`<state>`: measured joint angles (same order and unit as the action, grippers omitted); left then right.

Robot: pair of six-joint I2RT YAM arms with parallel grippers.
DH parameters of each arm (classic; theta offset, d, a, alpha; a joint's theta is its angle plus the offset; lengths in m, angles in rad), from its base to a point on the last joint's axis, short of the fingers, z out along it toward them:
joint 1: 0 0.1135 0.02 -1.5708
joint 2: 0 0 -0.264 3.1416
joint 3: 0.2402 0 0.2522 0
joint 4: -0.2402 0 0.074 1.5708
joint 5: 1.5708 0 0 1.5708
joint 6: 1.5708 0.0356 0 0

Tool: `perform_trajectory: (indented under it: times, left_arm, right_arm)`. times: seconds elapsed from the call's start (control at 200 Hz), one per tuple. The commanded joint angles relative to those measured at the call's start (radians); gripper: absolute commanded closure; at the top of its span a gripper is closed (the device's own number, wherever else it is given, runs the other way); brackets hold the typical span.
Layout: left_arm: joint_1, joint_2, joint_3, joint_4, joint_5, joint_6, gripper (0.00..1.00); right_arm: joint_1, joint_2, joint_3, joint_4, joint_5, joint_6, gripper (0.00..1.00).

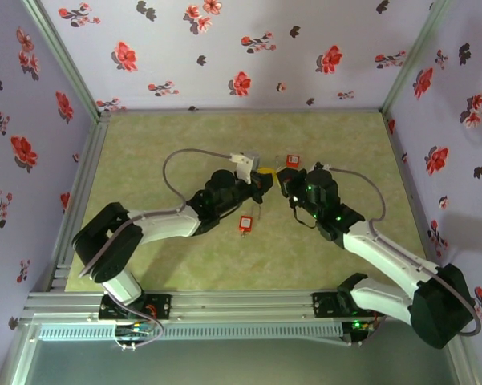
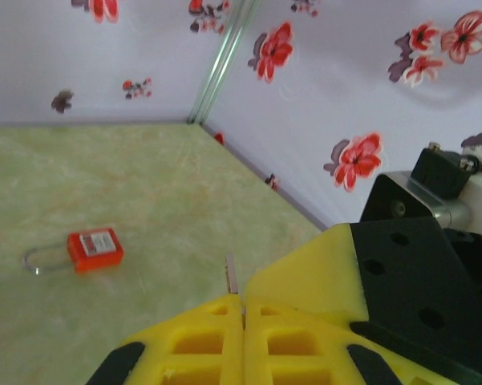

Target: Unlock with the key

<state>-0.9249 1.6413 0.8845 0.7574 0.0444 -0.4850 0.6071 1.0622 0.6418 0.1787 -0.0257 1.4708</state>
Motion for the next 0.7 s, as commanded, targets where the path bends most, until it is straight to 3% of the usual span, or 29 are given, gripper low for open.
perform_trajectory:
  times: [0.0,0.05,0.145,0.235,0.335,0.44,0.58,0.695]
  left_arm:
    - [0.012,-0.086,-0.022,0.005,-0.002,-0.056,1.00]
    - [0.027,-0.119,-0.057,-0.011,-0.008,-0.084,1.00]
    - [0.049,-0.179,-0.124,-0.025,0.012,-0.129,1.00]
    - [0.076,-0.236,-0.173,-0.035,0.053,-0.185,1.00]
    - [0.108,-0.298,-0.238,-0.016,0.097,-0.257,1.00]
    - [0.143,-0.360,-0.279,-0.048,0.156,-0.309,1.00]
    - [0.171,-0.411,-0.315,-0.074,0.226,-0.355,1.00]
    - [0.188,-0.441,-0.335,-0.092,0.256,-0.386,1.00]
  right_arm:
    - [0.039,-0.043,0.051,-0.324,-0.233,-0.168,0.73]
    - [0.009,-0.051,0.109,-0.496,-0.187,-0.295,0.52]
    - [-0.101,-0.006,0.240,-0.714,-0.164,-0.579,0.28]
    - [-0.176,0.141,0.391,-0.882,-0.059,-0.987,0.17]
    - [-0.238,0.395,0.581,-1.009,0.005,-1.305,0.16]
    - [-0.247,0.683,0.800,-1.095,0.071,-1.535,0.17]
    - [-0.262,0.977,1.077,-1.167,0.149,-1.696,0.20]
    - [-0.273,1.107,1.216,-1.173,0.178,-1.773,0.20]
